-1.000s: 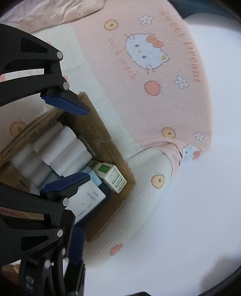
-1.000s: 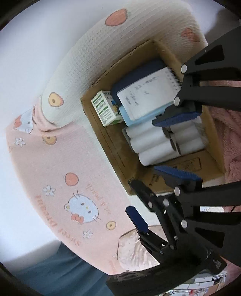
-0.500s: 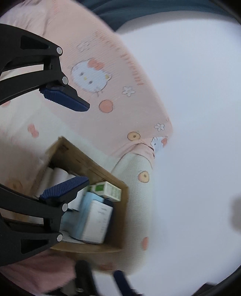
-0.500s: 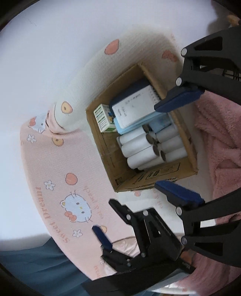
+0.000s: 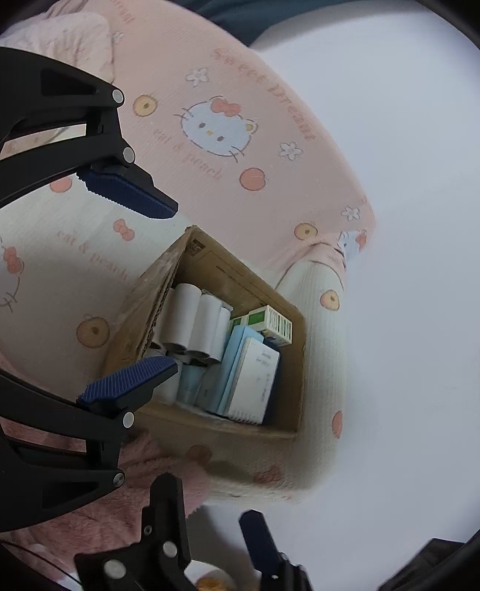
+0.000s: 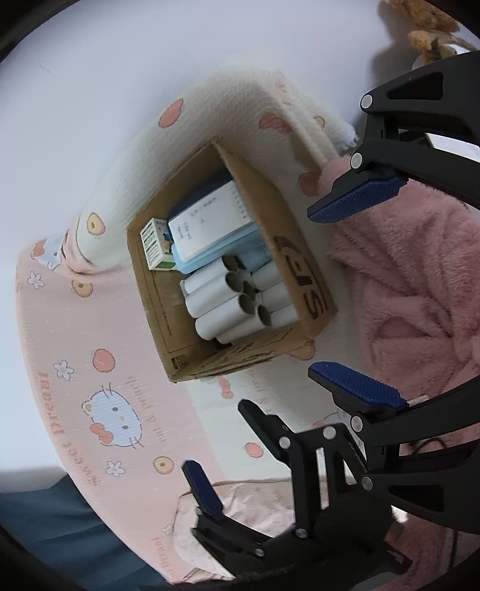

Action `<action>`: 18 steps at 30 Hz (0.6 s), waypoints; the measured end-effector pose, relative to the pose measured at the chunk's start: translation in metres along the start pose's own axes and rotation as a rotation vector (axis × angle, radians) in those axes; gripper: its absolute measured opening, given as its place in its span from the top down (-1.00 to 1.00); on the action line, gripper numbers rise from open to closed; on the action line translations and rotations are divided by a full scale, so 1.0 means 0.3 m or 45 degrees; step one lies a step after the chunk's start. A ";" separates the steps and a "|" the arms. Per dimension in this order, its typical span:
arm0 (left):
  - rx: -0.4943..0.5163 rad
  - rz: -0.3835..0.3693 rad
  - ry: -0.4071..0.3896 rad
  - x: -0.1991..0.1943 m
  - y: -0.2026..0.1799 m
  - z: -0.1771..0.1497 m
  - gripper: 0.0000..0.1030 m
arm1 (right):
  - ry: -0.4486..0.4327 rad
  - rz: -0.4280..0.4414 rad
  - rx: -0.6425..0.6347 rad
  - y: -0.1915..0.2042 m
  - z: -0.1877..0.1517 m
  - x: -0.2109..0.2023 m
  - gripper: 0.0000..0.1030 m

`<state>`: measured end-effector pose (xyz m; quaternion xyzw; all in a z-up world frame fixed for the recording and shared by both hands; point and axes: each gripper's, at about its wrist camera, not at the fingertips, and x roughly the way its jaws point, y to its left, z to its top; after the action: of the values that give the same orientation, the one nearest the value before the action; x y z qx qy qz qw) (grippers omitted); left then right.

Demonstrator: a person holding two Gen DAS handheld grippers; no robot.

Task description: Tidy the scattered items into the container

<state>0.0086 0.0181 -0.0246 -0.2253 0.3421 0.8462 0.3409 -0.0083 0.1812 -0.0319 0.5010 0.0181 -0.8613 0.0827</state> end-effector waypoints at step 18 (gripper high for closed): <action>-0.221 -0.011 0.066 0.017 0.091 -0.011 -0.56 | -0.012 -0.037 -0.055 0.025 0.037 -0.021 -0.70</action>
<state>-0.0142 0.0033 -0.0181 -0.2773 0.2751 0.8651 0.3147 -0.0135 0.1734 -0.0204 0.4946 0.0436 -0.8642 0.0809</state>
